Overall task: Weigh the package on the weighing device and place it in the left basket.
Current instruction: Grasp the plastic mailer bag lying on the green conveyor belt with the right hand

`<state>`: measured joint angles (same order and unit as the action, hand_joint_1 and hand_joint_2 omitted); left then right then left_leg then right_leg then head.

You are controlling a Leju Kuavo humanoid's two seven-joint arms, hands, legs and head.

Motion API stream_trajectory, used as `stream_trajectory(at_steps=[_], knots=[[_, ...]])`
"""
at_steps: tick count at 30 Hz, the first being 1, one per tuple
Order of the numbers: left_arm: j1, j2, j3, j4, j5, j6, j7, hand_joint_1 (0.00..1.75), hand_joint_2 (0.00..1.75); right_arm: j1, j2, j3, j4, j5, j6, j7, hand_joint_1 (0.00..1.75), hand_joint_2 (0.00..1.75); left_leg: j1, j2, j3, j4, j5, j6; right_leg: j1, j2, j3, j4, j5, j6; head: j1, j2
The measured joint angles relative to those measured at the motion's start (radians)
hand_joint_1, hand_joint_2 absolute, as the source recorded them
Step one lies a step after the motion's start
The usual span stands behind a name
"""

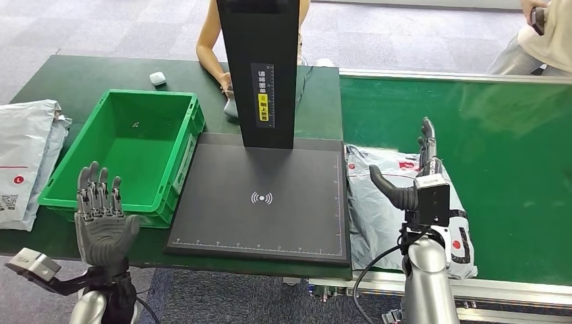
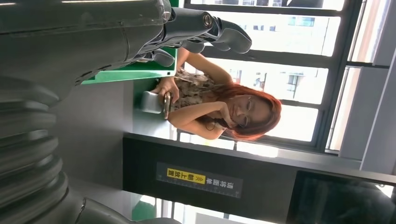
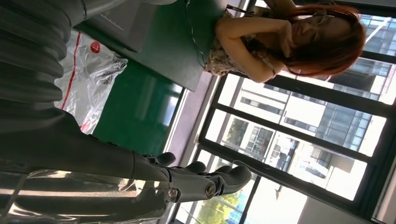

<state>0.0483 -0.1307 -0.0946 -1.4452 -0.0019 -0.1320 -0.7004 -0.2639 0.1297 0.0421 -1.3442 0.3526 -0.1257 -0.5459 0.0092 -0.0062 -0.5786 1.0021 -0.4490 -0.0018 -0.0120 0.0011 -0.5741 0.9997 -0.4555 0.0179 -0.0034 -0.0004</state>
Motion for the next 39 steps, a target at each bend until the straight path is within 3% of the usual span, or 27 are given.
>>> stream_trajectory(at_steps=[5, 12, 15, 18, 22, 28, 39], knots=[[-0.003, 0.002, -0.002, 0.0, 0.0, -0.004, 0.0, 0.0, 1.75, -0.011, -0.018, 0.014, 0.018, 0.114, -0.05, 0.042, 0.0, 1.75, 0.0, 0.0, 0.0, 0.0, 0.0, 0.0, 0.0, 0.0, 0.0, 0.0, 0.0, 0.0, 0.0, 0.0], [-0.052, -0.004, -0.071, 0.024, -0.045, -0.041, 0.01, 0.0, 1.75, -0.01, -0.104, 0.029, 0.094, 0.527, -0.113, 0.241, 0.0, 1.75, 0.0, -0.001, 0.0, 0.001, 0.0, 0.0, -0.001, -0.001, 0.0, -0.001, 0.0, 0.001, 0.0, 0.0], [-0.078, -0.017, -0.129, 0.055, -0.06, -0.058, 0.02, 0.0, 1.75, 0.024, -0.154, 0.028, 0.122, 0.623, -0.103, 0.283, 0.0, 1.75, -0.001, -0.002, -0.001, 0.001, 0.0, 0.001, -0.001, -0.002, 0.0, -0.001, 0.0, 0.001, 0.0, 0.0], [-0.124, -0.026, -0.157, 0.102, -0.054, -0.069, 0.019, 0.0, 1.75, 0.026, -0.187, 0.027, 0.178, 0.676, -0.062, 0.31, 0.0, 1.75, -0.001, -0.001, -0.002, 0.001, 0.0, 0.001, -0.001, 0.0, -0.001, -0.001, 0.001, 0.002, 0.0, 0.0], [-0.159, -0.028, -0.157, 0.133, -0.051, -0.089, 0.019, 0.0, 1.75, -0.026, -0.192, 0.04, 0.285, 0.74, -0.02, 0.371, 0.0, 1.75, -0.001, 0.0, -0.001, 0.001, 0.0, 0.0, 0.0, 0.001, 0.0, -0.001, 0.002, 0.002, 0.0, 0.0], [-0.143, -0.028, -0.151, 0.14, -0.075, -0.101, 0.019, 0.0, 1.75, -0.088, -0.192, 0.089, 0.42, 0.796, 0.045, 0.477, 0.0, 1.75, 0.0, 0.0, -0.001, 0.001, 0.001, 0.0, 0.001, 0.0, -0.001, 0.0, 0.001, 0.001, 0.0, 0.0], [-0.163, -0.036, -0.157, 0.21, -0.089, -0.102, 0.002, 0.0, 1.75, -0.18, -0.207, 0.14, 0.662, 0.796, 0.227, 0.573, 0.0, 1.75, 0.0, 0.0, 0.003, 0.001, 0.0, 0.0, 0.0, 0.0, 0.003, -0.001, 0.002, 0.002, 0.0, 0.0]])
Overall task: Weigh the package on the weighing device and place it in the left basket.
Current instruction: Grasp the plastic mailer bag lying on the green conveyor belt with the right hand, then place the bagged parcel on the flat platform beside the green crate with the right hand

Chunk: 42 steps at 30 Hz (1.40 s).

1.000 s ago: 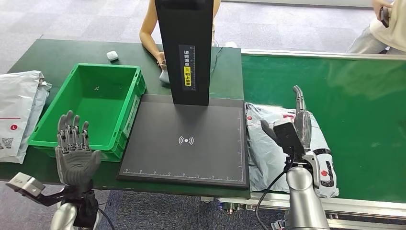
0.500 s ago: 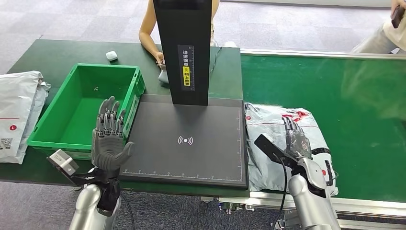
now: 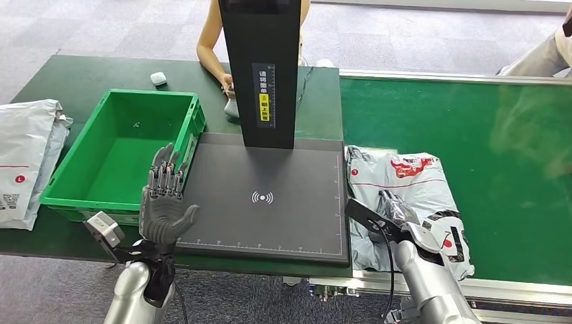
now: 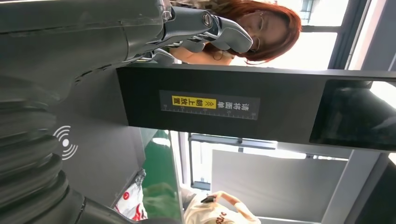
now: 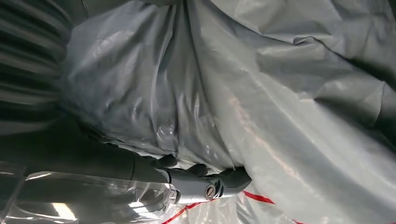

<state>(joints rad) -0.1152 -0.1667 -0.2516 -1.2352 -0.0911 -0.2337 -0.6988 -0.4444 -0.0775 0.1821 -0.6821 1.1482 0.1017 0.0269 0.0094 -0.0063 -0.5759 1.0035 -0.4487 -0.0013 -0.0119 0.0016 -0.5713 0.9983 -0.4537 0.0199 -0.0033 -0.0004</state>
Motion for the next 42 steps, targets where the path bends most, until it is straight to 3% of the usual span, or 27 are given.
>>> stream_trajectory(at_steps=[1, 2, 5, 6, 20, 26, 28, 31, 35, 39, 42], knots=[[-0.004, -0.001, 0.0, 0.006, 0.002, 0.0, 0.0, 0.0, 1.75, -0.008, -0.001, 0.006, 0.016, 0.003, 0.006, 0.011, 0.0, 1.75, 0.0, 0.0, 0.001, 0.0, 0.0, 0.0, 0.0, 0.0, 0.001, 0.0, 0.0, 0.0, 0.0, 0.0], [-0.006, -0.002, -0.001, 0.011, 0.003, 0.0, 0.0, 0.0, 1.75, -0.014, -0.001, 0.01, 0.03, 0.005, 0.01, 0.019, 0.27, 1.75, 0.0, 0.0, 0.003, 0.0, 0.0, 0.0, 0.0, 0.0, 0.003, 0.0, 0.0, 0.0, 0.0, 0.0], [-0.005, -0.002, 0.0, 0.019, 0.006, 0.0, 0.0, 0.0, 1.75, -0.023, -0.002, 0.021, 0.052, 0.005, 0.012, 0.029, 1.58, 1.75, 0.0, 0.0, 0.006, 0.0, 0.0, 0.001, 0.0, 0.0, 0.007, -0.001, -0.001, 0.001, 0.0, 0.0], [-0.003, -0.002, 0.0, 0.02, 0.007, 0.0, 0.0, 0.0, 1.75, -0.023, -0.002, 0.023, 0.055, 0.003, 0.011, 0.03, 1.75, 1.75, 0.0, 0.0, 0.007, 0.0, 0.0, 0.001, 0.0, 0.0, 0.008, -0.001, -0.001, 0.001, 0.0, 0.0], [0.047, -0.001, 0.007, 0.012, 0.005, 0.014, 0.003, 0.0, 1.75, -0.018, -0.001, 0.045, 0.047, -0.006, -0.047, 0.037, 1.75, 1.75, 0.0, 0.0, 0.01, 0.0, -0.001, 0.002, 0.0, 0.0, 0.012, -0.001, 0.001, 0.002, 0.0, 0.0], [0.078, 0.0, 0.02, -0.022, 0.003, 0.017, 0.009, 0.0, 1.75, -0.002, 0.01, 0.04, 0.01, -0.042, -0.193, 0.024, 1.75, 1.75, 0.0, 0.0, 0.008, 0.0, 0.0, 0.002, 0.0, 0.0, 0.011, -0.001, 0.001, 0.002, 0.0, 0.0], [0.095, 0.0, 0.027, -0.044, 0.001, 0.017, 0.015, 0.0, 1.75, 0.021, 0.022, 0.014, -0.035, -0.129, -0.288, -0.038, 1.75, 1.75, 0.0, 0.0, 0.006, 0.0, 0.0, 0.002, 0.0, -0.001, 0.008, -0.001, 0.001, 0.002, 0.0, 0.0], [0.112, 0.0, 0.033, -0.071, 0.0, 0.018, 0.021, 0.0, 1.75, 0.067, 0.047, -0.057, -0.154, -0.364, -0.423, -0.206, 1.75, 1.75, 0.0, -0.001, 0.002, 0.0, 0.0, 0.002, 0.0, -0.001, 0.005, -0.001, 0.001, 0.002, 0.0, 0.0], [0.113, 0.0, 0.034, -0.078, 0.004, 0.031, 0.017, 0.0, 1.75, 0.126, 0.084, -0.148, -0.342, -0.644, -0.517, -0.41, 1.75, 1.75, 0.0, -0.001, 0.0, 0.0, 0.0, 0.001, 0.0, -0.001, 0.002, -0.001, 0.0, 0.002, 0.0, 0.0], [0.107, 0.0, 0.035, -0.077, 0.019, 0.06, 0.003, 0.0, 1.75, 0.172, 0.113, -0.196, -0.494, -0.821, -0.553, -0.544, 1.75, 1.75, 0.0, -0.001, -0.001, 0.0, 0.0, 0.001, 0.0, 0.0, 0.0, -0.001, 0.0, 0.002, 0.0, 0.0], [0.105, 0.0, 0.035, -0.079, 0.029, 0.092, -0.001, 0.0, 1.75, 0.187, 0.124, -0.193, -0.573, -0.888, -0.48, -0.588, 1.75, 1.75, 0.0, 0.0, -0.002, 0.0, 0.0, 0.001, 0.0, 0.0, 0.0, -0.001, 0.0, 0.002, 0.0, 0.0]])
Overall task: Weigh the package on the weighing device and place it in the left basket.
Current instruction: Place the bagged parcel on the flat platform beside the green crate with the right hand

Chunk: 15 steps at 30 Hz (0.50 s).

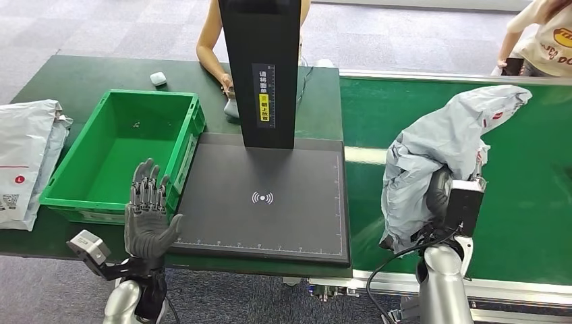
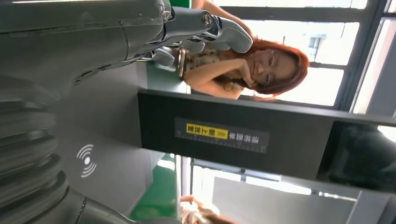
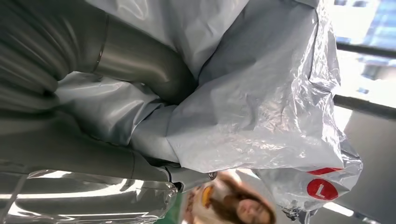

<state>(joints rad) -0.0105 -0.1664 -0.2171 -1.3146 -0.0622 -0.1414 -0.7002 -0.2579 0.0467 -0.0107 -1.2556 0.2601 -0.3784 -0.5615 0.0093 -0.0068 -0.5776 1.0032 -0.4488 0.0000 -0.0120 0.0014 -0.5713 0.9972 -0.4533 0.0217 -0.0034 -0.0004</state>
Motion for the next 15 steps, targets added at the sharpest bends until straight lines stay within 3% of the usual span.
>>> stream_trajectory(at_steps=[4, 8, 15], knots=[[-0.002, 0.002, -0.004, -0.019, -0.003, 0.036, 0.0, 0.0, 1.75, -0.005, 0.0, 0.078, -0.053, 0.049, 0.192, 0.013, 1.75, 1.75, 0.0, 0.0, 0.0, 0.0, 0.0, 0.0, 0.0, 0.0, 0.0, 0.0, 0.0, 0.0, 0.0, 0.0], [-0.01, 0.004, -0.013, -0.039, -0.005, 0.046, 0.0, 0.0, 1.75, -0.027, -0.007, 0.22, -0.057, 0.132, 0.367, 0.023, 1.75, 1.75, 0.0, 0.0, 0.0, 0.0, 0.001, 0.0, 0.0, 0.0, 0.0, 0.0, 0.0, 0.0, 0.0, 0.0], [-0.026, 0.005, -0.022, -0.042, 0.001, 0.051, 0.0, 0.0, 1.75, -0.09, -0.034, 0.442, -0.027, 0.222, 0.538, 0.019, 1.75, 1.75, 0.0, 0.0, -0.001, 0.0, 0.001, 0.0, 0.0, 0.0, -0.001, 0.001, 0.0, 0.0, 0.0, 0.0]])
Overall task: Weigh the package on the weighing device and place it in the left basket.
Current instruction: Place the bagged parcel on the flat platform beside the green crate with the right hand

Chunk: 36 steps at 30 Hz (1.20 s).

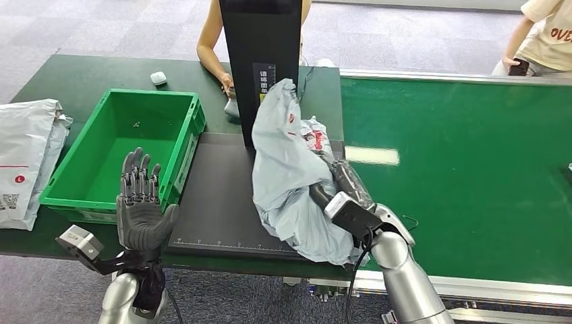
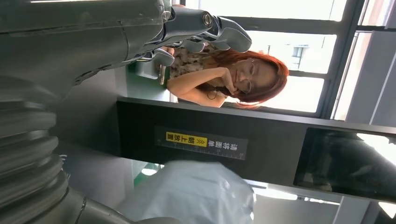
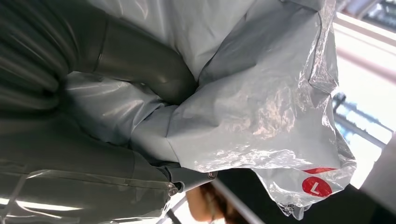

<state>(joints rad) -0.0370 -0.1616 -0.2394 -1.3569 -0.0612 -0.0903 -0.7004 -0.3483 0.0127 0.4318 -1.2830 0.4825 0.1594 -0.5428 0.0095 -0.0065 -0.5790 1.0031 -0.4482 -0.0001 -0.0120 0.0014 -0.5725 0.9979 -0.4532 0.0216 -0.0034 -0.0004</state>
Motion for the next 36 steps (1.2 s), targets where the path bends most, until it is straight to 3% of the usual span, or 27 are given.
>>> stream_trajectory(at_steps=[6, 12, 15, 16, 19, 20, 23, 26, 32, 36], knots=[[-0.004, 0.002, -0.002, 0.0, 0.016, -0.014, 0.0, 0.0, 1.75, -0.105, -0.068, 0.167, 0.104, 0.168, -0.023, 0.078, 1.75, 1.75, 0.0, 0.0, -0.001, 0.0, 0.0, 0.001, -0.001, 0.0, 0.0, 0.0, 0.0, 0.0, 0.0, 0.0], [-0.004, 0.003, -0.003, 0.0, 0.006, -0.028, 0.0, 0.0, 1.75, -0.188, -0.107, 0.319, 0.223, 0.423, -0.256, 0.199, 1.75, 1.75, 0.0, 0.0, 0.0, 0.001, 0.0, 0.001, 0.0, -0.001, 0.0, 0.0, 0.001, 0.0, 0.0, 0.0], [-0.003, 0.003, -0.008, 0.0, -0.002, -0.037, 0.0, 0.0, 1.75, -0.193, -0.111, 0.352, 0.272, 0.438, -0.377, 0.192, 1.75, 1.75, 0.0, 0.0, -0.001, 0.001, 0.0, 0.001, 0.0, -0.001, -0.001, 0.0, 0.0, 0.0, 0.0, 0.0], [-0.003, 0.003, -0.01, 0.001, -0.002, -0.04, 0.0, 0.0, 1.75, -0.192, -0.11, 0.357, 0.285, 0.422, -0.4, 0.174, 1.67, 1.75, 0.0, 0.0, -0.001, 0.001, 0.0, 0.001, 0.0, -0.001, -0.001, 0.0, 0.0, 0.0, 0.0, 0.0], [-0.008, 0.003, -0.015, 0.007, 0.0, -0.049, 0.0, 0.0, 1.75, -0.19, -0.103, 0.361, 0.316, 0.31, -0.394, 0.069, 0.37, 1.75, 0.0, 0.0, -0.001, 0.001, 0.0, 0.001, 0.0, 0.0, -0.002, 0.0, 0.0, 0.0, 0.0, 0.0], [-0.012, 0.003, -0.018, 0.01, 0.002, -0.052, 0.0, 0.0, 1.75, -0.189, -0.097, 0.361, 0.324, 0.262, -0.374, 0.027, 0.01, 1.75, 0.0, 0.0, -0.001, 0.001, 0.0, 0.001, 0.0, 0.0, -0.002, 0.0, 0.0, 0.0, 0.0, 0.0], [-0.026, 0.003, -0.027, 0.021, 0.01, -0.058, 0.0, 0.0, 1.75, -0.186, -0.078, 0.359, 0.343, 0.128, -0.302, -0.07, 0.0, 1.75, 0.0, 0.0, -0.001, 0.001, 0.0, 0.001, 0.0, 0.0, -0.002, 0.0, 0.0, 0.0, 0.0, 0.0], [-0.034, 0.003, -0.034, 0.031, 0.014, -0.057, 0.0, 0.0, 1.75, -0.181, -0.063, 0.35, 0.352, 0.038, -0.249, -0.113, 0.0, 1.75, 0.0, 0.0, -0.001, 0.001, 0.0, 0.001, 0.0, 0.0, -0.002, 0.0, 0.0, 0.0, 0.0, 0.0], [-0.036, 0.004, -0.037, 0.046, 0.025, -0.044, 0.0, 0.0, 1.75, -0.155, -0.044, 0.28, 0.333, -0.197, -0.133, -0.149, 0.0, 1.75, 0.0, 0.0, -0.002, 0.001, 0.0, 0.001, 0.0, 0.0, -0.002, 0.0, 0.0, 0.0, 0.0, 0.0], [-0.035, 0.005, -0.039, 0.055, 0.018, -0.044, 0.0, 0.0, 1.75, -0.118, -0.044, 0.202, 0.254, -0.264, -0.139, -0.137, 0.0, 1.75, 0.0, 0.0, -0.002, 0.001, 0.0, 0.001, 0.0, 0.0, -0.002, 0.0, 0.0, 0.0, 0.0, 0.0]])
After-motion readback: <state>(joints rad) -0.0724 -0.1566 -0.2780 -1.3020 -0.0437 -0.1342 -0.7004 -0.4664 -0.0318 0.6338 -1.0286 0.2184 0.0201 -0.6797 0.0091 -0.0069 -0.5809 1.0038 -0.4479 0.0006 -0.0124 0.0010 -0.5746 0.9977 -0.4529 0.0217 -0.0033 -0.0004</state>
